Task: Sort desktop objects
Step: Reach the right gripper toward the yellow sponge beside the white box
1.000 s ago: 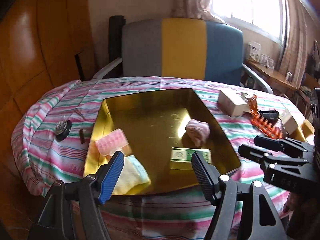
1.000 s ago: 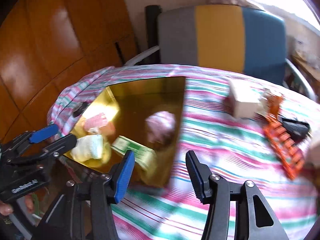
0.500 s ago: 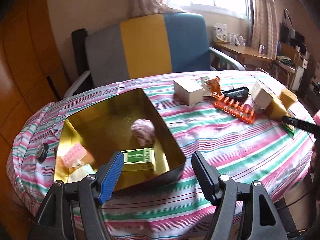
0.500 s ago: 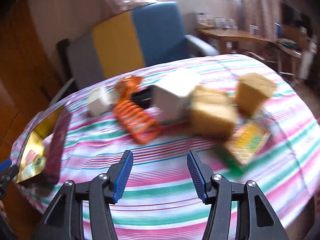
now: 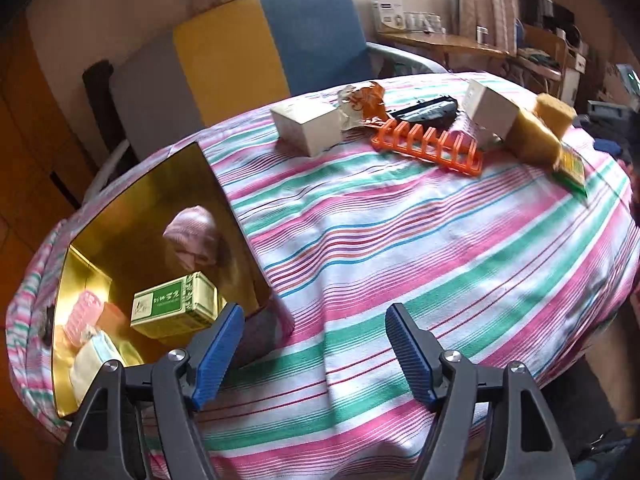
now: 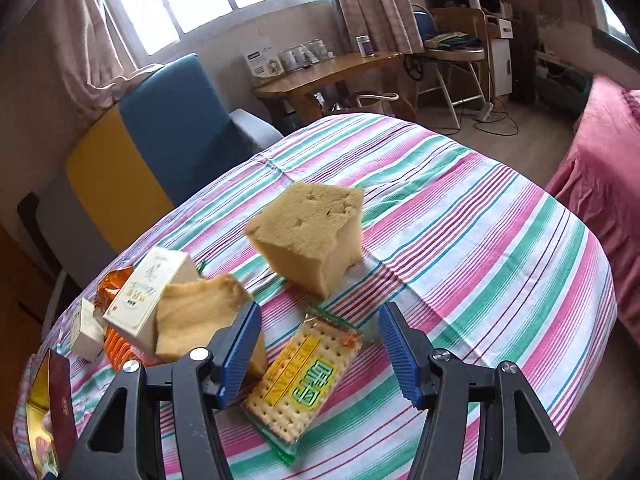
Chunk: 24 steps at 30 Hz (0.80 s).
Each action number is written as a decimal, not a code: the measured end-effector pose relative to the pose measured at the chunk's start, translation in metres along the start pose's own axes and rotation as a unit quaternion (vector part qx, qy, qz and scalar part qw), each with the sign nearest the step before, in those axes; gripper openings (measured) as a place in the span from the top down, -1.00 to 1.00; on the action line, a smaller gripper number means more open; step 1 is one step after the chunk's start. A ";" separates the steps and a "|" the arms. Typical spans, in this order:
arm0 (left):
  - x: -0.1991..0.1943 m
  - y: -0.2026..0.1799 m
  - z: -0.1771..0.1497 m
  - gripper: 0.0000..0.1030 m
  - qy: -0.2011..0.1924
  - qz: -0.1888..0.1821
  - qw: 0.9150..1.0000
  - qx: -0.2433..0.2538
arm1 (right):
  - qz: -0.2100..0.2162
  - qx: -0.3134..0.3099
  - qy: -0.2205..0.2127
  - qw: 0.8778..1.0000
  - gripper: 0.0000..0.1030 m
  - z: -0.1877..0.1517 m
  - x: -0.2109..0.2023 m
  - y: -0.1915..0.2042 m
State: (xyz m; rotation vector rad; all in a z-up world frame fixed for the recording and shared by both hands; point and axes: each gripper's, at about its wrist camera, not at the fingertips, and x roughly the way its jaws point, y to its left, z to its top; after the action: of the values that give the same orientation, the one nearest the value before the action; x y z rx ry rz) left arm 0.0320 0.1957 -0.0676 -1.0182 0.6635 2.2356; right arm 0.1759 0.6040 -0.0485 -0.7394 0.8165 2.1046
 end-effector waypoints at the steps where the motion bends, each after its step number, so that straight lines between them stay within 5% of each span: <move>1: 0.000 -0.001 0.000 -0.44 -0.001 -0.006 1.000 0.000 | -0.001 0.002 0.003 1.000 -0.21 0.003 0.006 0.000; 7: 0.001 -0.006 -0.001 -0.45 0.002 -0.030 1.000 -0.002 | -0.014 0.008 0.029 0.999 -0.21 0.002 0.040 0.008; 14: 0.002 -0.001 -0.006 -0.45 0.011 -0.042 0.999 -0.022 | 0.030 0.052 0.039 0.997 -0.25 -0.005 0.062 0.027; 21: -0.002 0.005 -0.011 -0.45 0.014 -0.050 0.998 -0.046 | 0.140 0.032 0.048 0.989 -0.27 -0.020 0.048 0.049; 24: -0.006 0.007 -0.013 -0.45 0.011 -0.051 0.997 -0.050 | 0.195 0.006 0.064 0.979 -0.43 -0.033 0.035 0.070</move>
State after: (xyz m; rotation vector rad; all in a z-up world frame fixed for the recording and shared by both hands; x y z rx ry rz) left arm 0.0367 0.1808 -0.0695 -1.1014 0.5020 2.1904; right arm 0.1086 0.5590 -0.0726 -0.7607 1.1184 2.4124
